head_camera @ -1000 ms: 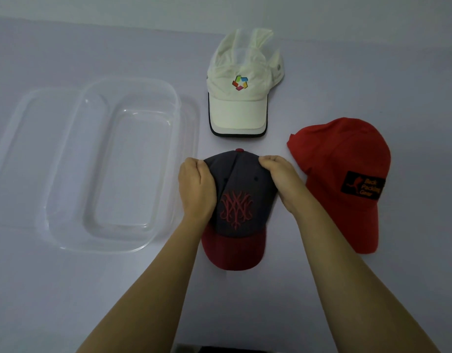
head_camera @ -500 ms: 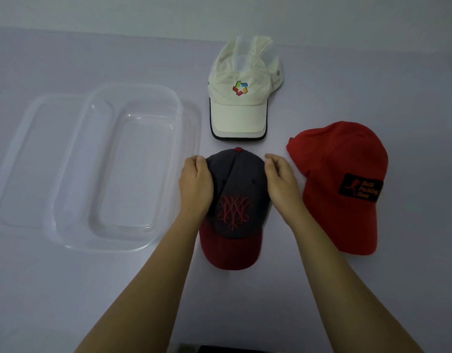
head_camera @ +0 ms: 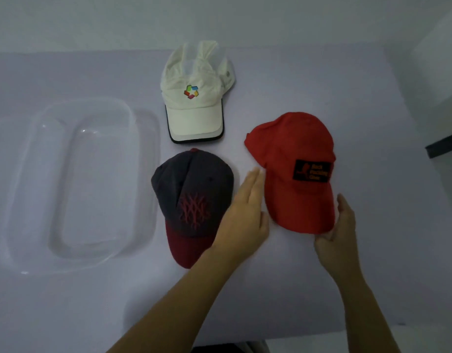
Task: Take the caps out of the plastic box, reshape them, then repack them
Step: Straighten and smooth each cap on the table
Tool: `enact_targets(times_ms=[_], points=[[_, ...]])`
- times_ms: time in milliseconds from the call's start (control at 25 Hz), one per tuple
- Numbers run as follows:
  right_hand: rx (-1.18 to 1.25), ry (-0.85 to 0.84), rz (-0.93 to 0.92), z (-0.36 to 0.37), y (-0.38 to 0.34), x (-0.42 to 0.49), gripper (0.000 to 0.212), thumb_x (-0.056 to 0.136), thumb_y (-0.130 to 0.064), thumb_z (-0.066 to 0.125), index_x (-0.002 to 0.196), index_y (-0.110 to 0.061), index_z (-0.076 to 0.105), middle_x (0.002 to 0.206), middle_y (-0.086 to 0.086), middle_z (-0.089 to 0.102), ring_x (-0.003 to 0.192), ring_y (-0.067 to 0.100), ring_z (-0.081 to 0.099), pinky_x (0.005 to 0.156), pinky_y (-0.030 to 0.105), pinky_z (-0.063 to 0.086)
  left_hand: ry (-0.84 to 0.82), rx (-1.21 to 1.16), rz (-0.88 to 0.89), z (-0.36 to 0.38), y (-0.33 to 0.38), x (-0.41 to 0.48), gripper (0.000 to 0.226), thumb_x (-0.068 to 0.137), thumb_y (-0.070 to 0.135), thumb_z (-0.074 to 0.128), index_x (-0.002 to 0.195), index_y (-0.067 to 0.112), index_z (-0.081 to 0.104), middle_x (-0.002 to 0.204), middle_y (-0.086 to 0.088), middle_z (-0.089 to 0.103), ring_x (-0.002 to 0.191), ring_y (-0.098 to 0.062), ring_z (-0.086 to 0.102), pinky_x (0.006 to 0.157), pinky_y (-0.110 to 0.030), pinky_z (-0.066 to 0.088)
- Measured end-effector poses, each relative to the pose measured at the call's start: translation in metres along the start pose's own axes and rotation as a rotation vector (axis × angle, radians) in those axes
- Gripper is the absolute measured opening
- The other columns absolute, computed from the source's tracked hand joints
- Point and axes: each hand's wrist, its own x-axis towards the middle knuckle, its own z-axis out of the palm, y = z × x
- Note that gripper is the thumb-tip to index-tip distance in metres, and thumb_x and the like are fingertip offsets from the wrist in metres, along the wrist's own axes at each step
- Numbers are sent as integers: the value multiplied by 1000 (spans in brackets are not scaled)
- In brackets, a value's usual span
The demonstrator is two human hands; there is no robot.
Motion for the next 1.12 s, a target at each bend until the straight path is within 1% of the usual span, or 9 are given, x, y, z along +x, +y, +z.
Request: enact_targets(times_ms=[160, 280, 360, 440, 600, 720, 840, 960, 1120], points=[[-207, -55, -102, -1, 37, 0, 65, 84, -7, 52, 144, -7, 27, 145, 15, 38, 131, 28, 40, 108, 48, 36, -149, 88, -85, 58, -2, -8, 78, 78, 8, 45, 147, -1, 9, 156, -23, 7, 144, -39, 11, 113, -49, 27], [-317, 1, -171, 4, 33, -8, 57, 85, -25, 41, 138, -3, 37, 134, 20, 48, 118, 33, 50, 99, 48, 43, -114, 192, -109, 82, -3, -2, 87, 76, 18, 69, 143, -3, 18, 147, -32, 28, 133, -48, 32, 99, -52, 37], [-342, 37, -211, 4, 30, -14, 56, 83, -19, 48, 136, -5, 40, 129, 19, 51, 113, 32, 52, 95, 49, 46, -66, 211, -144, 85, -2, 2, 79, 81, 21, 65, 142, 1, 18, 145, -32, 33, 130, -47, 38, 94, -53, 43], [-337, 41, -201, 1, 34, -10, 60, 80, -16, 51, 137, -5, 38, 131, 18, 49, 117, 32, 50, 97, 49, 44, -40, 241, -104, 87, -3, -1, 65, 87, 22, 46, 142, 3, 18, 145, -31, 33, 130, -46, 39, 93, -54, 45], [-309, -58, -249, -2, 35, 2, 62, 89, -31, 35, 145, -5, 27, 149, 16, 35, 136, 26, 34, 110, 51, 33, -68, 293, -99, 79, -2, -10, 88, 81, 21, 65, 147, 4, 10, 151, -30, 21, 136, -47, 28, 101, -54, 38], [-223, -61, -261, 1, 35, -7, 60, 92, -25, 37, 146, -13, 11, 153, 3, 18, 141, 10, 18, 116, 36, 22, -128, 103, -114, 62, -2, -9, 97, 79, 48, 50, 142, 18, -17, 156, -15, -12, 145, -31, -9, 115, -41, 6], [30, -102, -195, 7, 30, -21, 68, 91, -40, 38, 146, -24, 2, 157, -4, 6, 143, -2, 6, 116, 21, 13, -162, -45, -79, 53, -4, -11, 90, 73, 62, 33, 135, 28, -23, 151, 1, -22, 142, -17, -22, 115, -32, -4], [336, -123, -115, 14, 14, -30, 74, 91, -47, 43, 150, -18, 10, 157, -1, 19, 143, 9, 21, 116, 32, 24, -158, -291, -153, 52, 6, -17, 81, 84, 52, 36, 143, 29, -14, 158, 2, -10, 145, -9, -9, 118, -26, 4], [467, -116, -84, 14, -14, -35, 56, 91, -22, 46, 141, -22, 22, 141, -17, 34, 127, -14, 36, 100, 6, 33, -157, -524, -180, 43, 19, -16, 64, 96, 10, 42, 142, 27, 0, 150, 13, 20, 133, 14, 26, 108, -9, 26]])
